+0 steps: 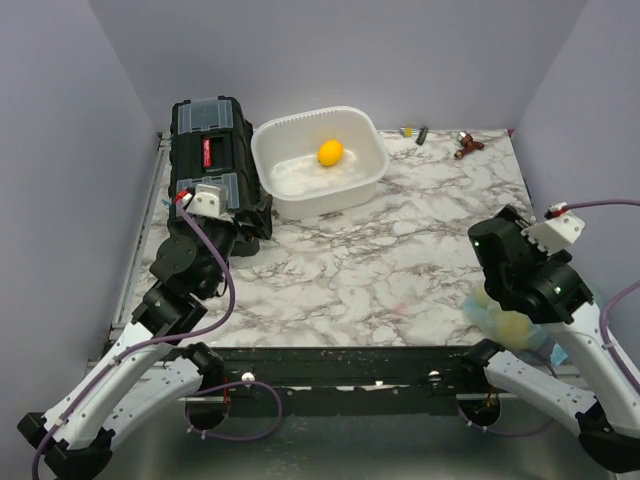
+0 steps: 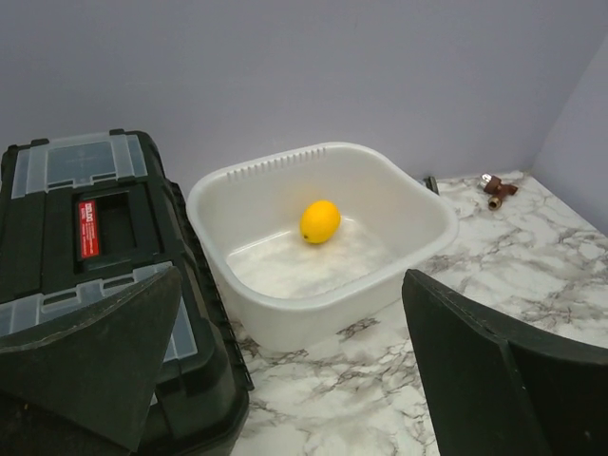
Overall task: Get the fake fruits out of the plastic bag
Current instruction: Move the plastic bag to the center of the board.
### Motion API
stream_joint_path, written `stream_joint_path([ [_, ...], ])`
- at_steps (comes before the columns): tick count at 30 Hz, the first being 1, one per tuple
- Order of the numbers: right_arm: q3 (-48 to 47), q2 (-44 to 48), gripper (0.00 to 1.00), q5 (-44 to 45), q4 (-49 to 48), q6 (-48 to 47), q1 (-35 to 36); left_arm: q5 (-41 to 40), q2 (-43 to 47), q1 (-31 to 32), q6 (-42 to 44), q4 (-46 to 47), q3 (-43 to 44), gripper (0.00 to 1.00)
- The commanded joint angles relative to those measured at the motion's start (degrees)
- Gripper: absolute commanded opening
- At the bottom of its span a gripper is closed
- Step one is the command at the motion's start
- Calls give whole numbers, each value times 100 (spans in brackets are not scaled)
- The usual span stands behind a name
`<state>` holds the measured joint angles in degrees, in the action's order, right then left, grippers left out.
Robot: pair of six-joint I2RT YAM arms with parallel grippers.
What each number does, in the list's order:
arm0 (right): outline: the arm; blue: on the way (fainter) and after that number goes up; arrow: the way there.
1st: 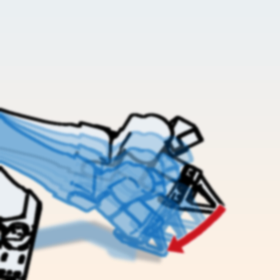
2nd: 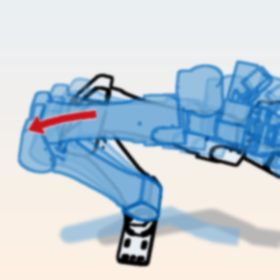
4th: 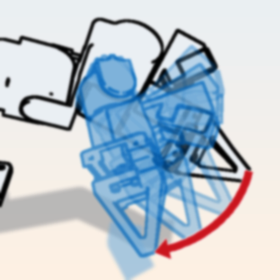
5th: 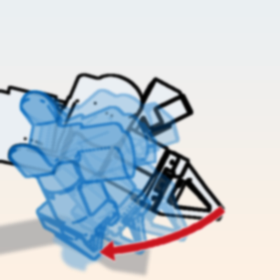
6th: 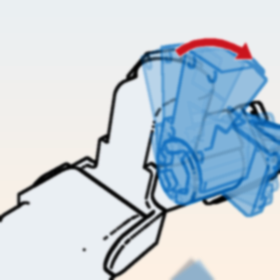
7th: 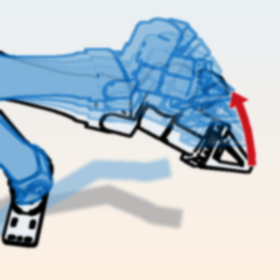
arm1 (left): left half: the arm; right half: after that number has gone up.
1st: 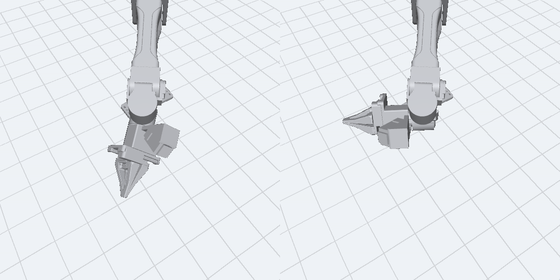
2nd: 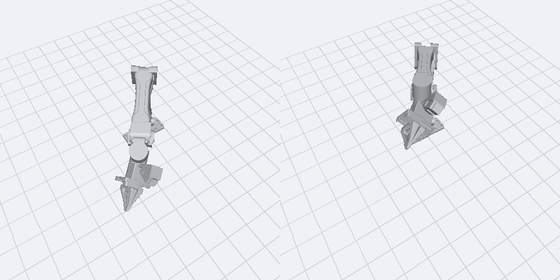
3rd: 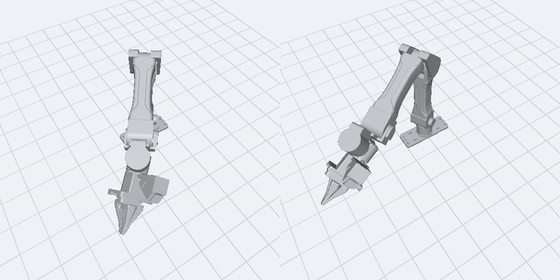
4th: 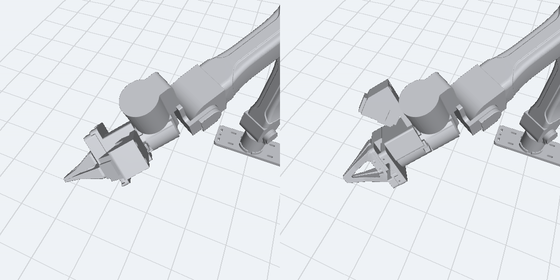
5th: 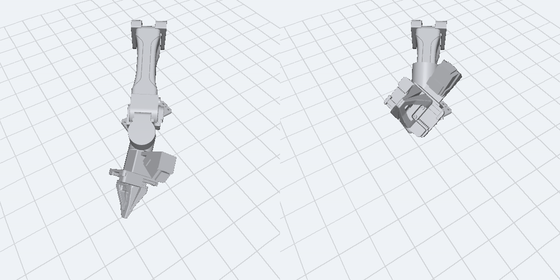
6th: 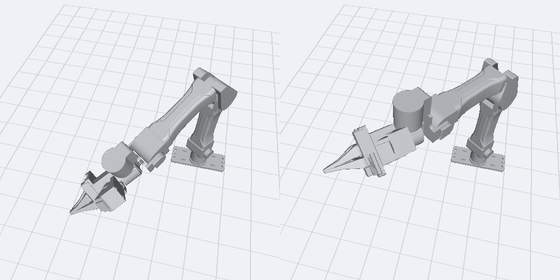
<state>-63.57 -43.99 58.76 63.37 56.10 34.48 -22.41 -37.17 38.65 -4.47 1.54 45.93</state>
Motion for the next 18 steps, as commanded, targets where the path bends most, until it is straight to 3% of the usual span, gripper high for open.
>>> stream_joint_path([
  [1, -47, -567, 100, 1179, 1810, 1540, 8, 298, -111, 19, -91, -56, 66, 99],
  [6, 182, -533, 100, 1045, 1804, 2151, 6, 334, -124, 20, -102, -80, 83, 99],
  [13, 739, -711, 100, 764, 1786, 3768, 6, 438, -146, 19, -201, -110, 100, 99],
  [18, 500, -1507, 100, 1224, 1643, 3824, -175, 508, -191, 21, -245, -134, 110, 99],
])
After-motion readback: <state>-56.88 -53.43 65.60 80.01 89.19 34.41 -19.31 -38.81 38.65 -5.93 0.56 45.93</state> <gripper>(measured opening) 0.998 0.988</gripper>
